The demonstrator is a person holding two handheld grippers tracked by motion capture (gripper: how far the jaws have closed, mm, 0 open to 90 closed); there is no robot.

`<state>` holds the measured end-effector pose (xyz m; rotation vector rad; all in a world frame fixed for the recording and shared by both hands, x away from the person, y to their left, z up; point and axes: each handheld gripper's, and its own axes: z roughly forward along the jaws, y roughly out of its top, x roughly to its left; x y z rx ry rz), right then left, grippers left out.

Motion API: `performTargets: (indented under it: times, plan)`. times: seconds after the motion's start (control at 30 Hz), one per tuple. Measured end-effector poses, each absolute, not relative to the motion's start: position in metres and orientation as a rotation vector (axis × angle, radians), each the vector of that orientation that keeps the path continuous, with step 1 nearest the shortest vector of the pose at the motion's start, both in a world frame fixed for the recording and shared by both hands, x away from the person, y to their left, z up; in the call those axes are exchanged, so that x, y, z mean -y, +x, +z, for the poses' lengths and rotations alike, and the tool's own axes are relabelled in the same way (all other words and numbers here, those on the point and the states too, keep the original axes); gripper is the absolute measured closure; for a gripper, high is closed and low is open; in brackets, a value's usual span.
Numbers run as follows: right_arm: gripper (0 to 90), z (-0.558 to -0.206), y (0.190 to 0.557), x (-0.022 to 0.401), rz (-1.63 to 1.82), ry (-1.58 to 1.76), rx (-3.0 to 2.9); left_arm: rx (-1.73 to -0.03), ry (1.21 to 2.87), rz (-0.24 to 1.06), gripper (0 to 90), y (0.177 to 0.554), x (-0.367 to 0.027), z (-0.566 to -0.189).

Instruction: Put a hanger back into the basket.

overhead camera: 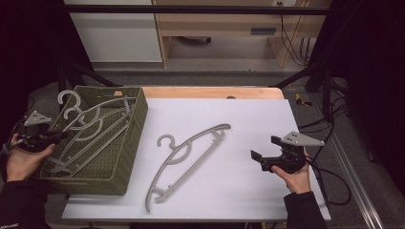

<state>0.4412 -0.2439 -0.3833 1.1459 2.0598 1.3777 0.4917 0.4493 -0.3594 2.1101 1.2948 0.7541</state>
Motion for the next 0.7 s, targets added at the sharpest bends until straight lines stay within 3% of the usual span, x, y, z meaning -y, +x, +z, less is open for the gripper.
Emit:
performTargets:
  times: [0.53,0.7]
  plan:
    - [4.1,-0.383,0.441,0.244,1.376,1.143,-2.062,-1.481,2.204,0.592,80.8,0.508,-0.440,-0.387]
    - [4.1,-0.383,0.441,0.244,1.375,1.141,-2.064,-1.504,2.214,0.610,75.2,0.507,-0.441,-0.384]
